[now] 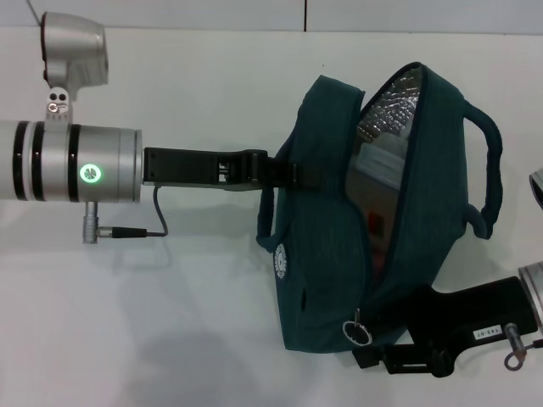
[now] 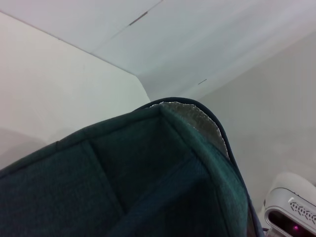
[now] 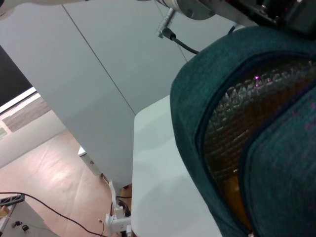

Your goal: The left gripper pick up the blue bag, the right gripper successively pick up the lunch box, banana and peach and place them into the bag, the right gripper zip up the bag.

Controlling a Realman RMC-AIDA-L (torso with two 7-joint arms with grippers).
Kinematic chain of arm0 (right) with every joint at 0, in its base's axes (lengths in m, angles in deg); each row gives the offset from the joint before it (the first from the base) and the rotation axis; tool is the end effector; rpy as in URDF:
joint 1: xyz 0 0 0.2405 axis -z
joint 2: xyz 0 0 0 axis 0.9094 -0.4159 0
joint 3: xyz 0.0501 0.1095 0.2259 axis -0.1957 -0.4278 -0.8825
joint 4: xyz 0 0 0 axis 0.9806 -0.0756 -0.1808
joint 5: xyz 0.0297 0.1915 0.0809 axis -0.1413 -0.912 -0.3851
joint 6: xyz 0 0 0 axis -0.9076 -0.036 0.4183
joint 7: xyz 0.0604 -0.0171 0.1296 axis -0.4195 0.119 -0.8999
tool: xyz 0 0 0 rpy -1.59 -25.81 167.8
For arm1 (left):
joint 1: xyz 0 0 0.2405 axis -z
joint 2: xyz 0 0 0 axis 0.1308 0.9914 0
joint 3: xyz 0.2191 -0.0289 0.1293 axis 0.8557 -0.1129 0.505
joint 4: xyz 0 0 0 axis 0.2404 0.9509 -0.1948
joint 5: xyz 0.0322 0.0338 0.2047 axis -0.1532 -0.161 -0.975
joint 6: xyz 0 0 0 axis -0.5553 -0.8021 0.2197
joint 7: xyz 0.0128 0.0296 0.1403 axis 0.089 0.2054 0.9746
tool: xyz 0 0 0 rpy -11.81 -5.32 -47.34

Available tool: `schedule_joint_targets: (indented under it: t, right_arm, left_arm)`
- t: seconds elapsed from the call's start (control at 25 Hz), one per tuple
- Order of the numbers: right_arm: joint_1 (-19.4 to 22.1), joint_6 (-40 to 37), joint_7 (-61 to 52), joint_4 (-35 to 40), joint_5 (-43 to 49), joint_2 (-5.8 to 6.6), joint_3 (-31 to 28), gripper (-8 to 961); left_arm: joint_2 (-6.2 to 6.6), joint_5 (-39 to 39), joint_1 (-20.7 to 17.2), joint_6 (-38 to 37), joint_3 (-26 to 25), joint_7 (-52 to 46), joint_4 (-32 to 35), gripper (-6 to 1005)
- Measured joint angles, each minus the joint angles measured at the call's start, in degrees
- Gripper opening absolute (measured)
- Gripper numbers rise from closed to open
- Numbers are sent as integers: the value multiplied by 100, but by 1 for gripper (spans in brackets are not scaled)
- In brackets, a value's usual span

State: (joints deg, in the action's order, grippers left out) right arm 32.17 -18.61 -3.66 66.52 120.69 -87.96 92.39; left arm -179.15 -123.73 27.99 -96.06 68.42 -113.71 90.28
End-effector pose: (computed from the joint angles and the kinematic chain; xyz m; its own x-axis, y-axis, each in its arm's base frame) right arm 0.2485 0.2835 -0.0604 0.8628 -0.4219 -0.2786 -0.3632 -0.9005 0.2390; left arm -0.1949 0.3364 -0.0275 0.3726 0.8661 0.3333 0.7793 -0.4870 0.3944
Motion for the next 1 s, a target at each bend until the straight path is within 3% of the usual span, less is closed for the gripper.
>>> schedule_joint_targets:
  t: [0.04, 0.48, 0.72, 1.0]
  right_arm:
    - [3, 1, -2, 0, 0, -4, 0, 291]
    - [27, 18, -50, -12, -10, -17, 86, 276]
    - [58, 52, -50, -12, -19, -17, 77, 76]
    - [217, 80, -46, 78, -156, 0, 57, 3]
  left_arm:
    - [-1, 0, 0, -3, 0, 0, 0, 60]
    - [-5, 0, 0, -56, 0, 0, 0, 60]
    - [-5, 0, -25, -122, -3, 0, 0, 60]
    - [-5, 35, -95, -158, 0, 0, 0, 61]
